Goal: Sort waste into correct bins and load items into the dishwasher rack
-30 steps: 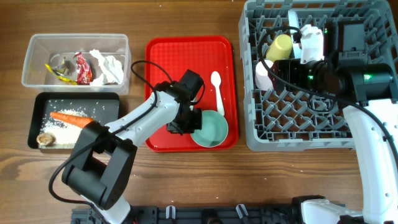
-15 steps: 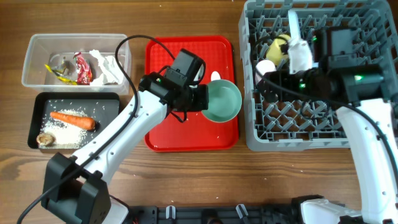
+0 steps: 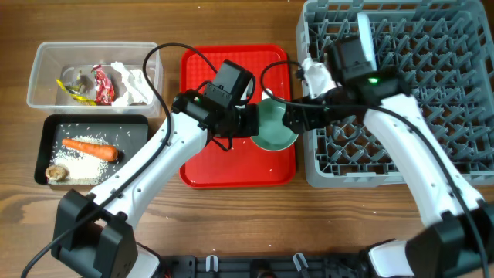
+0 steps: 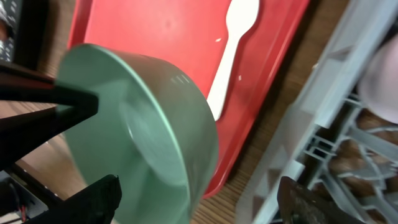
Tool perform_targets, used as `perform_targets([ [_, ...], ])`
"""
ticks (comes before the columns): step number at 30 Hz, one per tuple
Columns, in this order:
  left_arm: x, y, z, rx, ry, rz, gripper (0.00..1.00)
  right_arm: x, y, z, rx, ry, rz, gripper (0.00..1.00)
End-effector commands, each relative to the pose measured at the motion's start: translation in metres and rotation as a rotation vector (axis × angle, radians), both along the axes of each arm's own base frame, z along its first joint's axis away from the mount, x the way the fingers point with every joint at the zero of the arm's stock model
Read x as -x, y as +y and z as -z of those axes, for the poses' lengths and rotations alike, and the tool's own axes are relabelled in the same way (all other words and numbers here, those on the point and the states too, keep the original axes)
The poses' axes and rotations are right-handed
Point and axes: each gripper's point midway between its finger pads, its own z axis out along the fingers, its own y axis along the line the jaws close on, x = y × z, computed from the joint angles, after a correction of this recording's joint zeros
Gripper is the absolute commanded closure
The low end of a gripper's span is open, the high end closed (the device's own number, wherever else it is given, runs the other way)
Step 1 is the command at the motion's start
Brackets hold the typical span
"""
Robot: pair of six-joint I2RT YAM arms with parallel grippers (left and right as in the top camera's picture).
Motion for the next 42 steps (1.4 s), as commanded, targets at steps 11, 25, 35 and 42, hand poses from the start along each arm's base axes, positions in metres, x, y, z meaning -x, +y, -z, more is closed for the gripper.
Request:
perform_targets([
  [11,0.0,-0.003,-0.012,0.025,-0.012,0.0,0.95,0.001,0.015,0.033,0.012,0.076,-0.045,0.74],
  [25,-0.012,0.017,-0.066,0.091,-0.139,-0.057,0.57,-0.011,-0.012,-0.012,0.044,-0.069,0.089,0.96],
  [35,-0.041,0.09,-0.08,0.07,-0.18,-0.262,0.47,0.055,-0.206,-0.079,0.795,-0.261,1.001,0.96],
  [42,-0.049,0.109,-0.078,-0.009,-0.219,-0.322,0.5,0.078,-0.237,-0.096,1.002,-0.288,1.055,0.96],
])
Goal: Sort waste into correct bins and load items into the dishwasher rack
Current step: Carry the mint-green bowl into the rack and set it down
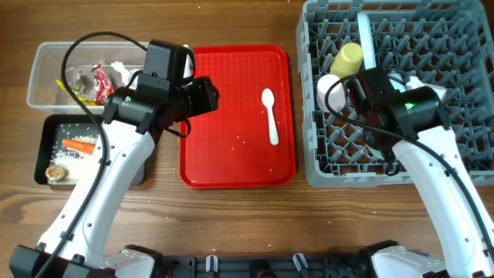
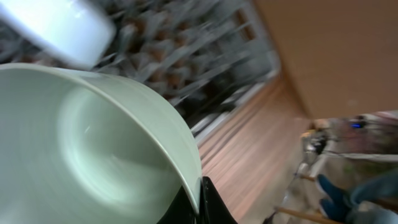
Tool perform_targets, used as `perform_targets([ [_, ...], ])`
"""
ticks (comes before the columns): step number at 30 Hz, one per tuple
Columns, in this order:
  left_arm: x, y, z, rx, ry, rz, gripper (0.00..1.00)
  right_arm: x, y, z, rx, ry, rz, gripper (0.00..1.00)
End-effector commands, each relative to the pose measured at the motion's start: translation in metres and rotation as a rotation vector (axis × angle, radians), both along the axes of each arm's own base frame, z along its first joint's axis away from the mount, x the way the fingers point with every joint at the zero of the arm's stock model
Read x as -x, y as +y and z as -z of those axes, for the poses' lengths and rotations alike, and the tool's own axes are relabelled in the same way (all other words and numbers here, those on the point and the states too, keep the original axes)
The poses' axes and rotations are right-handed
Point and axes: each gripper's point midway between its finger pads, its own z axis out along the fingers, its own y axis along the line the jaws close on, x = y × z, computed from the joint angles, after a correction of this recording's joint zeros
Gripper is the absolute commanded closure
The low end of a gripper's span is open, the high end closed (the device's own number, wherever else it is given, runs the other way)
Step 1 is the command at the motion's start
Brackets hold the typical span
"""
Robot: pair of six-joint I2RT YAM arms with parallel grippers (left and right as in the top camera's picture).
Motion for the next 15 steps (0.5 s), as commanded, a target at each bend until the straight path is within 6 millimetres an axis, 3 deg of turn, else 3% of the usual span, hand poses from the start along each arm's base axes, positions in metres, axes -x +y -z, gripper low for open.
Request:
perform_targets([
  [1,-0.009,0.014,-0.005,-0.056,-0.035,-0.051,0.5,-0.001,-0.016,-0.013,0.094,-0.026,0.023,0.96],
  [7,-0.016,0.017,-0.006,-0.07,-0.061,-0.067,0.51,0.002,-0.06,-0.015,0.204,0.047,0.141,0.96],
  [11,-0.018,0.022,-0.006,-0.1,-0.071,-0.086,0.52,0.003,-0.08,0.013,0.148,0.136,0.251,0.96],
  [15,-0.017,0.023,-0.005,-0.101,-0.069,-0.086,0.52,-0.001,-0.076,0.038,0.11,0.245,0.255,0.96],
])
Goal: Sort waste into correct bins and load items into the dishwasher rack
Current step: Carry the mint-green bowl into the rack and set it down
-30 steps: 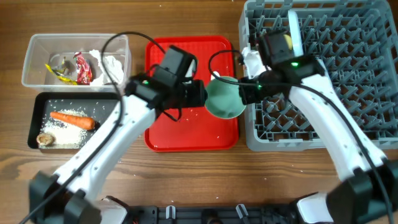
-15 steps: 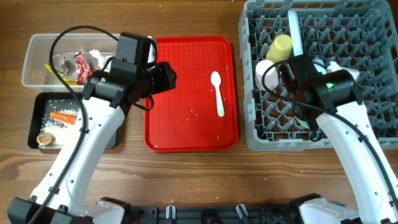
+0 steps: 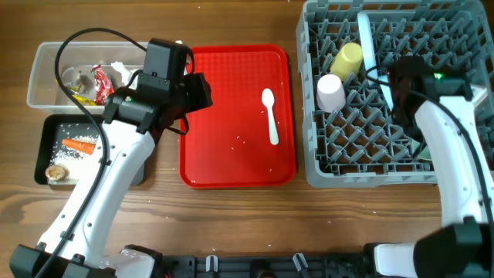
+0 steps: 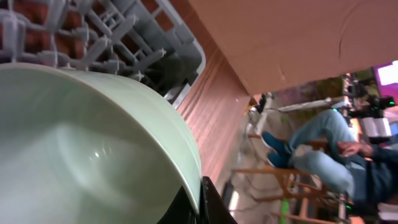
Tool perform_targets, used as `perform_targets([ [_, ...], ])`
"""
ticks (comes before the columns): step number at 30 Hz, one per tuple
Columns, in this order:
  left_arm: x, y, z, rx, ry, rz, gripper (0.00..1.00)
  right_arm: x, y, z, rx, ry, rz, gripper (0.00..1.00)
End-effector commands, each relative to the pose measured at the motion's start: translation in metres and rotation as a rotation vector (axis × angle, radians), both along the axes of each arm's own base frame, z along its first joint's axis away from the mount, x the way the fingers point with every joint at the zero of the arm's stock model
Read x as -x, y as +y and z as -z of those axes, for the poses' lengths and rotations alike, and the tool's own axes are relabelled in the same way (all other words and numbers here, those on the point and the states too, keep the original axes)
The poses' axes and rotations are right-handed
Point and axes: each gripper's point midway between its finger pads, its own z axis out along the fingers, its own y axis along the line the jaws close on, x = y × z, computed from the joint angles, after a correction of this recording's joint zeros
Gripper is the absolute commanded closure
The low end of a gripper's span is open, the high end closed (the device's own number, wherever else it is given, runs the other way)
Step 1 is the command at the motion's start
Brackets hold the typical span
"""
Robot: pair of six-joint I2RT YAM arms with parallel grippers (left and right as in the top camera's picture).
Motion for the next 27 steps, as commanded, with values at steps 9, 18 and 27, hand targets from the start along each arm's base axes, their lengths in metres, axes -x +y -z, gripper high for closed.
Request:
perform_targets([
  [9,-0.004,0.006,-0.003,-0.022,-0.012,-0.018,0.57,-0.005,0.018,0.059,-0.151,0.202,0.045,0.96],
  [18,-0.004,0.006,-0.003,-0.022,-0.012,-0.018,0.58,0.0,0.033,0.07,-0.256,0.206,0.068,0.96],
  [27,-0.004,0.006,-0.003,-0.021,-0.012,-0.018,0.58,-0.018,0.048,0.079,-0.329,0.211,-0.042,0.96],
])
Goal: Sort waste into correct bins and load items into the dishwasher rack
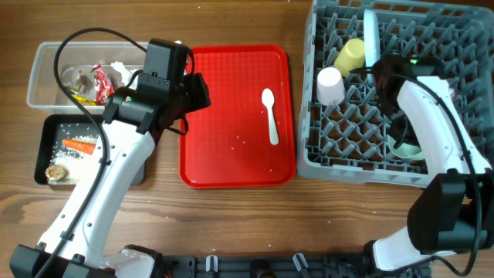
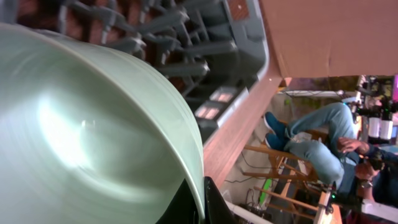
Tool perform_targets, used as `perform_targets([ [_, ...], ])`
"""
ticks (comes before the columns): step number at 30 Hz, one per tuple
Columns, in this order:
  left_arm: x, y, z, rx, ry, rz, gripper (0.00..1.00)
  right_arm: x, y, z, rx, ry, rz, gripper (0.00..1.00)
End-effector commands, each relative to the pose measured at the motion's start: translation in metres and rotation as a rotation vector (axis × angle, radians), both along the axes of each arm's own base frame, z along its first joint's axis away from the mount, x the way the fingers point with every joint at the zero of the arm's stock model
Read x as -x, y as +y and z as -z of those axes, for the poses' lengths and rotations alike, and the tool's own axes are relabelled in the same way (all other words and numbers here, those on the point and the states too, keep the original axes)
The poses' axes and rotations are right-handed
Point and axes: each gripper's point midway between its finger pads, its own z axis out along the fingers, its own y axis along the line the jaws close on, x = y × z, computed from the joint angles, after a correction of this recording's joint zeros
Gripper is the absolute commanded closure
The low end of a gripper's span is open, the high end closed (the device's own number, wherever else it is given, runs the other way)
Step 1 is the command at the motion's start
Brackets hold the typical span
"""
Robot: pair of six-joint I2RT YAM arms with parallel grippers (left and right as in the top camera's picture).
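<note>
A pale green bowl (image 2: 93, 124) fills the right wrist view, and my right gripper (image 2: 201, 204) is shut on its rim. From overhead the bowl (image 1: 411, 149) stands on edge among the tines at the front right of the grey dishwasher rack (image 1: 463, 93), under my right arm. A white spoon (image 1: 269, 116) lies on the red tray (image 1: 231, 154). My left gripper (image 1: 197, 90) hovers at the tray's back left edge, open and holding nothing.
The rack also holds a yellow cup (image 1: 349, 55), a white cup (image 1: 330, 85) and a pale upright piece (image 1: 370, 35). At the left are a clear bin (image 1: 46, 58) of wrappers and a black tray (image 1: 131, 127) with a carrot and rice.
My right wrist has shifted and the bowl now sits lower among the tines at the rack's front right. The rack looks slightly skewed. The left arm has not moved.
Both grippers were at the green bowl over the red tray. Then the left arm was back near the clear bin, empty, and the right gripper held the bowl over the rack. The bowl then hung over the rack's right side, and now stands in it.
</note>
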Motion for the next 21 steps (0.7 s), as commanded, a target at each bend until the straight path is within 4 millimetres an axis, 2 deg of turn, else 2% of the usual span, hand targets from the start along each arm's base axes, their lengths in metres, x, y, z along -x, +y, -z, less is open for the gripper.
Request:
perform_targets([
  [1,-0.004,0.004,-0.004,-0.01,-0.012,-0.01,0.6,-0.001,0.025,0.019,-0.164,0.049,-0.025,0.96],
  [5,-0.004,0.004,-0.003,-0.01,-0.011,-0.01,0.67,-0.007,0.026,0.015,-0.174,0.035,-0.042,0.96],
  [7,-0.003,0.002,-0.003,-0.003,-0.004,-0.005,0.74,-0.009,0.025,0.013,-0.173,0.031,-0.051,0.95],
  [9,0.0,-0.008,-0.001,0.046,0.012,0.03,0.88,-0.011,0.025,0.012,-0.175,0.031,-0.059,0.96],
  [10,0.002,-0.017,0.001,0.084,0.023,0.06,0.95,-0.011,0.025,0.012,-0.176,0.029,-0.061,0.96],
  [11,0.003,-0.026,0.006,0.122,0.039,0.091,0.96,-0.011,0.025,0.012,-0.176,0.029,-0.061,0.96],
  [13,0.004,-0.044,0.021,0.181,0.07,0.148,0.96,-0.011,0.026,0.012,-0.177,0.029,-0.061,0.96],
  [18,0.018,-0.123,0.069,0.34,0.196,0.376,0.96,-0.012,0.027,0.013,-0.183,0.026,-0.06,0.96],
  [21,0.019,-0.15,0.097,0.351,0.242,0.401,0.96,-0.012,0.027,0.013,-0.184,0.026,-0.06,0.96],
])
